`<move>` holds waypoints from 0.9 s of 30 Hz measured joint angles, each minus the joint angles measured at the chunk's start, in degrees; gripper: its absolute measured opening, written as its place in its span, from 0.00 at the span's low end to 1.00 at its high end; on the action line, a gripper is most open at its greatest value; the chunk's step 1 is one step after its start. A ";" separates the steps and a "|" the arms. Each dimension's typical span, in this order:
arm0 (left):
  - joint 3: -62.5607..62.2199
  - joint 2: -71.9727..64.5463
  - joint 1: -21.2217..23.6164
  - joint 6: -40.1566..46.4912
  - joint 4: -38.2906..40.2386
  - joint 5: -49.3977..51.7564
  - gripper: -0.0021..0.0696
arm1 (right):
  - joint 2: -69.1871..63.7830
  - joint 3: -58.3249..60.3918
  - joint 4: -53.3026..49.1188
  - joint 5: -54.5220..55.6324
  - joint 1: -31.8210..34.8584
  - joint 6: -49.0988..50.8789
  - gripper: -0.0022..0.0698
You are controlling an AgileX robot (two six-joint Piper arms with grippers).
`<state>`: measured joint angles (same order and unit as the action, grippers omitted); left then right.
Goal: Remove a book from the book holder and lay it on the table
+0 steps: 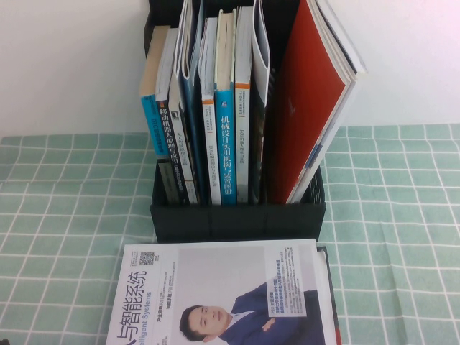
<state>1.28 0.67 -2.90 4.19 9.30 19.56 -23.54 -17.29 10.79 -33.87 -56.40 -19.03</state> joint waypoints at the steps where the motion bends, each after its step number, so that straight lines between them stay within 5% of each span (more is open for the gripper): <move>1: 0.00 0.00 0.00 0.00 0.00 0.00 0.03 | 0.00 0.00 0.00 0.00 0.00 0.00 0.03; 13: 0.00 0.00 0.00 0.00 0.00 0.13 0.03 | 0.94 2.75 -13.64 9.74 3.38 7.48 0.03; 21: 0.00 0.00 0.00 0.00 0.00 0.13 0.03 | 2.35 7.23 -18.80 29.19 25.45 11.31 0.03; 27: 0.00 0.00 0.00 0.00 0.00 0.13 0.03 | 10.88 8.02 -19.18 29.76 39.75 11.31 0.03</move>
<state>1.28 0.67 -2.90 4.19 9.30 19.69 -12.66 -9.27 -8.39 -4.10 -16.65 -7.72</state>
